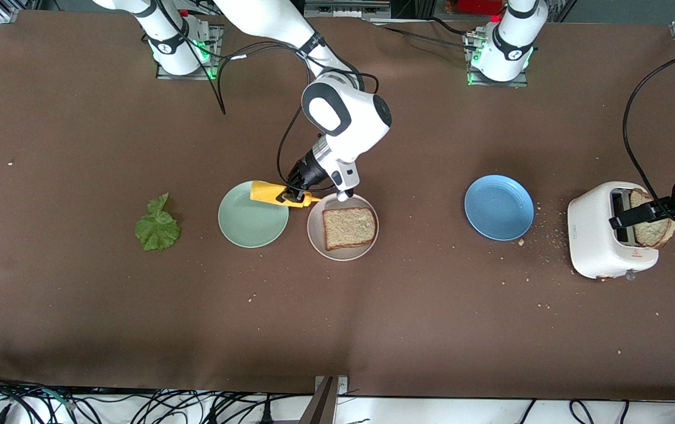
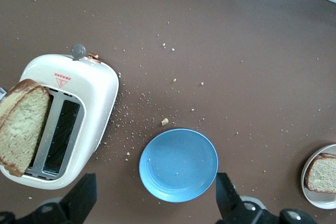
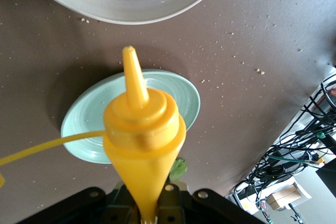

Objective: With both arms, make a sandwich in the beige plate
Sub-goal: 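Tilt the mustard bottle over the bread with the right gripper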

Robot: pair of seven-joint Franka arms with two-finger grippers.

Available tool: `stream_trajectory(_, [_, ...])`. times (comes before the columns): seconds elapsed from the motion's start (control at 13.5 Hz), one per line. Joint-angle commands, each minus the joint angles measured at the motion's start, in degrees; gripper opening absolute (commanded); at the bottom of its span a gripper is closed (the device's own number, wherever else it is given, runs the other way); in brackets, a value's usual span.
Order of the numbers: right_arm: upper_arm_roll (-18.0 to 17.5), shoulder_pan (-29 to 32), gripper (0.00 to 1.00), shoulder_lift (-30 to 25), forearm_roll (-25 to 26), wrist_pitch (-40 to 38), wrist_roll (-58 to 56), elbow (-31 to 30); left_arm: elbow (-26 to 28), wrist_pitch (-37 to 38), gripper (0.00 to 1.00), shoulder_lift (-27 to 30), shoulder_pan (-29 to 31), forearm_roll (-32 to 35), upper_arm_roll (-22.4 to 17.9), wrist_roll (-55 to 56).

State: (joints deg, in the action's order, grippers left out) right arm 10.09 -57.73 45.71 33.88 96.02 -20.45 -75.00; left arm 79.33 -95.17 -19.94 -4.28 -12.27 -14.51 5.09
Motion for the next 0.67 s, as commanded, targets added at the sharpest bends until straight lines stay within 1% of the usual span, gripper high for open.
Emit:
stream_trajectory(0.0, [0.89,0.51,0.10,0.35,-0.47,-1.71,-0.55,2.57,0.12,0.51,1.00,0.08,-0.11,1.98,0.27,-0.78])
stream_trajectory(0.15, [1.07,2.09,0.10,-0.62,-6.07,-1.71,-1.08,2.75,0.12,0.51,1.00,0.08,-0.11,1.98,0.27,-0.78])
stream_trajectory(0.22, [1.16,3.23,0.10,-1.49,-8.36,-1.71,-2.47,2.75,0.12,0.51,1.00,0.08,-0.11,1.98,0.27,-0.78])
stream_trajectory(0.3, [1.16,5.33,0.10,-2.72,-11.95,-1.62,-5.10,2.75,0.12,0.51,1.00,0.08,-0.11,1.98,0.27,-0.78])
stream_trajectory(0.37, [1.16,8.57,0.10,-4.12,-17.30,-1.62,-8.61,2.75,0.12,0.51,1.00,0.17,-0.11,1.98,0.27,-0.78])
stream_trajectory(0.44, [0.98,12.95,0.10,-5.27,-23.96,-1.71,-12.03,2.66,0.12,0.51,1.00,0.17,-0.20,1.98,0.27,-0.70])
stream_trajectory(0.52, [0.90,16.65,0.10,-6.06,-29.51,-1.80,-14.07,2.58,0.12,0.51,1.00,0.08,-0.20,1.98,0.35,-0.69])
stream_trajectory(0.59, [0.90,18.86,0.10,-6.77,-32.53,-2.58,-14.96,2.40,0.12,0.51,1.00,0.17,-0.20,1.98,0.35,-0.69])
